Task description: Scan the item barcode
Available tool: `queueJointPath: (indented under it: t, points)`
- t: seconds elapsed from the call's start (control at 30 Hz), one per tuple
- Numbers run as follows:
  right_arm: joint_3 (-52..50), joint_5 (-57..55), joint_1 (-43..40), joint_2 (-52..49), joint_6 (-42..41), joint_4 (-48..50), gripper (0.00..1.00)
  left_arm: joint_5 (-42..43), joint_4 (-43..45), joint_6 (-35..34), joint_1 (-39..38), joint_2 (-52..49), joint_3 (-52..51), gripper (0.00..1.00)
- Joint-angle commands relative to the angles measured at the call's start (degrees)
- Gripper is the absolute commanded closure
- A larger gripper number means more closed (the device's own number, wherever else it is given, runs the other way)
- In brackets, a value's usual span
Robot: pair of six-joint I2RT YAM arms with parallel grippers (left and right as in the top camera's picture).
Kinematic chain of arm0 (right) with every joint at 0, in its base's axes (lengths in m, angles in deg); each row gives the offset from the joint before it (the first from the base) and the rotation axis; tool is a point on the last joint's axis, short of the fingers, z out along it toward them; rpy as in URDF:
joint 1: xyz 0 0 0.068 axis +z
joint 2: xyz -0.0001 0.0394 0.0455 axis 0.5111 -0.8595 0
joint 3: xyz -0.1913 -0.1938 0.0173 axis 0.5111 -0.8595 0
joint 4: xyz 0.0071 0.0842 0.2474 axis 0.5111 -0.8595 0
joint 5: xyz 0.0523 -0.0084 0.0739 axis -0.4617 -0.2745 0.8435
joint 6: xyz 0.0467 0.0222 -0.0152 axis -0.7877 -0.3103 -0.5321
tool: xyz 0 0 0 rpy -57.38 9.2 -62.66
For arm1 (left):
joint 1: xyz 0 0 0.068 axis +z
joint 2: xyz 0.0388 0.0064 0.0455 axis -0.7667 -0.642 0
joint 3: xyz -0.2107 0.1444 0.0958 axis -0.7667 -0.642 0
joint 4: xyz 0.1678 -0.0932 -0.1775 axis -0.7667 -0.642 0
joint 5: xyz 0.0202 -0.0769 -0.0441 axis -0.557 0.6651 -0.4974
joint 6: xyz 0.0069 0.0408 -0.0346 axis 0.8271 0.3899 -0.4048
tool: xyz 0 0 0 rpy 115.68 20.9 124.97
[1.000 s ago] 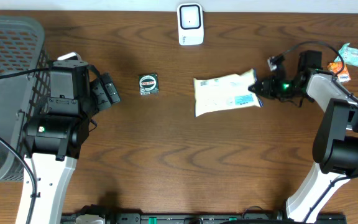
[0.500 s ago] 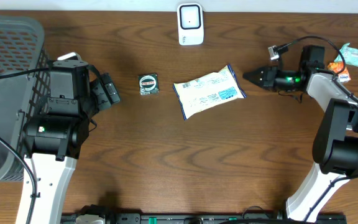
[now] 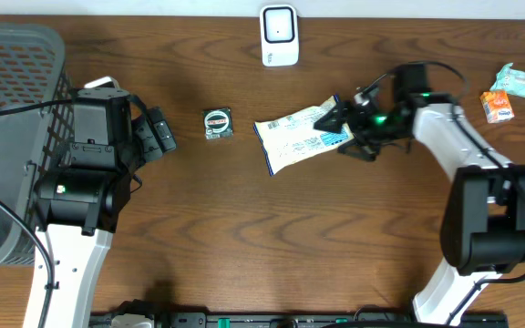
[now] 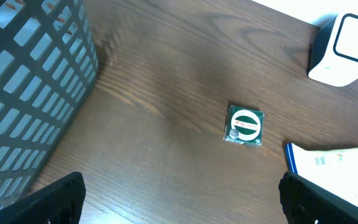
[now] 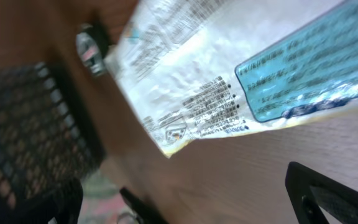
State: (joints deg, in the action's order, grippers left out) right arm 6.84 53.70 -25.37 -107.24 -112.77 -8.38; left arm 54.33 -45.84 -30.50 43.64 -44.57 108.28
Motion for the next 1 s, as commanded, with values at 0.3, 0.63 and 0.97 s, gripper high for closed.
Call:
queueJointPath:
  t: [0.3, 0.63, 0.97]
  points:
    - [0.22, -18.62, 10.38, -4.17, -31.63, 9.44, 0.01, -0.35, -0.02, 0.76, 0.24, 0.26, 0.13, 0.02]
    - [0.2, -26.18, 10.14, -4.81, -22.86, 15.56, 0.14, -0.35, -0.02, 0.76, 0.24, 0.26, 0.13, 0.02]
    - [0.22, -13.79, 5.79, -4.81, -5.27, 20.46, 0.12, -0.35, -0.02, 0.76, 0.24, 0.26, 0.13, 0.02]
